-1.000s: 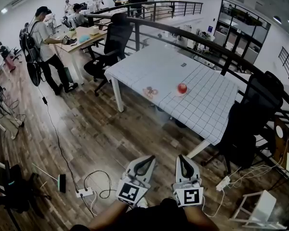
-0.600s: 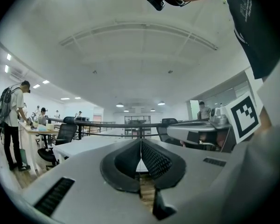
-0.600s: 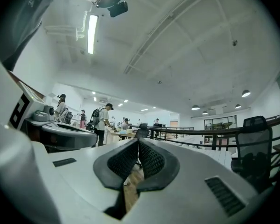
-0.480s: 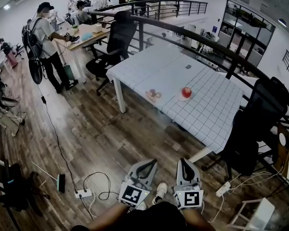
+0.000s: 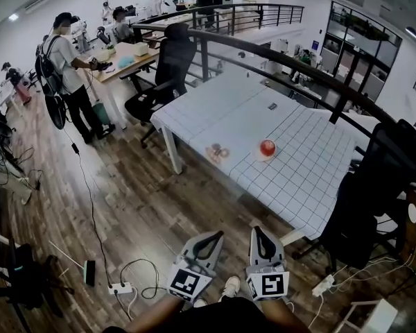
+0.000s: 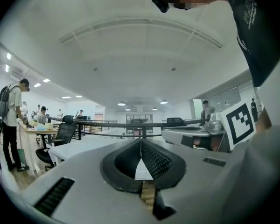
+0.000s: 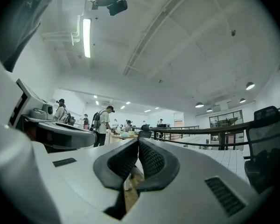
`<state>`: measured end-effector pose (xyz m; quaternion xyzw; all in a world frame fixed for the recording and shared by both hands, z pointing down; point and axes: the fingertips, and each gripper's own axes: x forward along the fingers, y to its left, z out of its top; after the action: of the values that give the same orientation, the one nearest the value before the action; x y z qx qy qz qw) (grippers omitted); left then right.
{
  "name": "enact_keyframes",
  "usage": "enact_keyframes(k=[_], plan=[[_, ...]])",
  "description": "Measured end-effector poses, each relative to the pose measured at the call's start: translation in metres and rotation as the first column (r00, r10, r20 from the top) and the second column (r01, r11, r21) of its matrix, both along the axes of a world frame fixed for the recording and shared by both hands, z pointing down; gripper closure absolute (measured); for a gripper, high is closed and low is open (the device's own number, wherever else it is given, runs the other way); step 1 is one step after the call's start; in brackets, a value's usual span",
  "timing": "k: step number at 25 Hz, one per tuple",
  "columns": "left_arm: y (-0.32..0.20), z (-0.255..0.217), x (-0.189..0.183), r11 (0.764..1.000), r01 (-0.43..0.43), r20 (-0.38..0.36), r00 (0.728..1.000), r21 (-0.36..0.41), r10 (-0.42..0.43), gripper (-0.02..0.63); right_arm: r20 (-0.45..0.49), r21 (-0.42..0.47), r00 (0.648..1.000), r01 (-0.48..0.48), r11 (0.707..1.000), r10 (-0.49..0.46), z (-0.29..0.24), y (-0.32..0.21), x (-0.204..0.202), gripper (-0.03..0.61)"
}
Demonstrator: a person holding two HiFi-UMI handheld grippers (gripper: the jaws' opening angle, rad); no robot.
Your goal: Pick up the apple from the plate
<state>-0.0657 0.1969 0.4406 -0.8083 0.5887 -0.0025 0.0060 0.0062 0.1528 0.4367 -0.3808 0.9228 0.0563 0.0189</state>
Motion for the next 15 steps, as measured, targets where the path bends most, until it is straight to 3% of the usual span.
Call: enact_keyframes(k=[7,15], plan=[[-0.037,0.007,0.001,0.999,0.049,0.066,0.997,-0.023,-0.047,0.591,0.031,-0.021,0.999,0.012,1.000,-0.011,-0.002,-0.041,0.010,0.554],[-0.069,0.011,0.015,0.997,0.060,0.071,0.996,-0.047,-0.057,0.591,0.014,-0.024,0.999,0.031,0.999,-0.031,0.008,-0.074,0.030,0.554]])
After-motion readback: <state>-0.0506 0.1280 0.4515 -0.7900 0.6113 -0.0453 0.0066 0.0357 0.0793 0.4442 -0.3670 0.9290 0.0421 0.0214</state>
